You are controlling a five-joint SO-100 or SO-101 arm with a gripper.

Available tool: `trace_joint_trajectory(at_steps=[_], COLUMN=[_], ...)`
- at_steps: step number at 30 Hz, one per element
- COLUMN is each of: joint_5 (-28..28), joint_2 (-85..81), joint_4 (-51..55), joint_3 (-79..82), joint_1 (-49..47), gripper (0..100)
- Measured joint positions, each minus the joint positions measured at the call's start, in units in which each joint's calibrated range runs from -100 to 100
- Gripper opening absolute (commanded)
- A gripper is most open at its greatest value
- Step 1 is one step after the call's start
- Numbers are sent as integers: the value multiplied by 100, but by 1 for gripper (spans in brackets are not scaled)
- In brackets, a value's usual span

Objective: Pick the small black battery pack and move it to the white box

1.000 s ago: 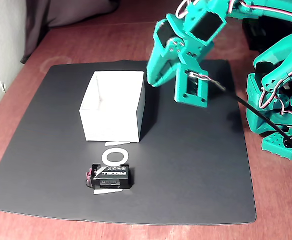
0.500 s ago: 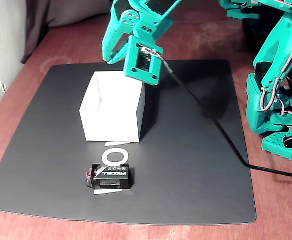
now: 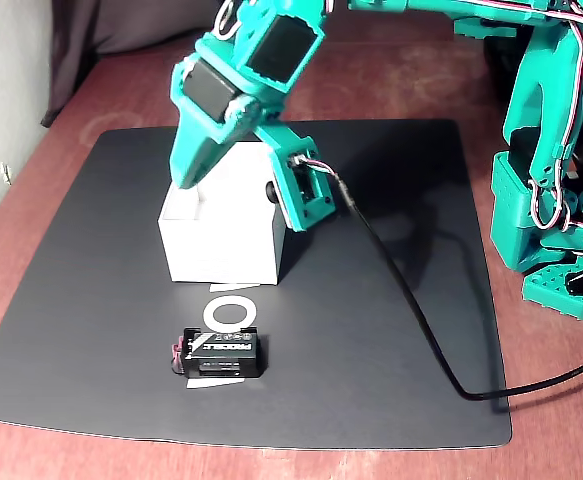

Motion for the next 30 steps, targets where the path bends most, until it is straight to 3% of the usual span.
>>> trace_joint_trajectory(at_steps=[8, 17, 30], joint_5=[1177, 1939, 2049], joint_2=[331, 763, 1508], joint_4=[436, 933, 776], joint_3=[-9, -45, -64], joint_1=[-655, -717, -717], gripper=[1, 1, 8])
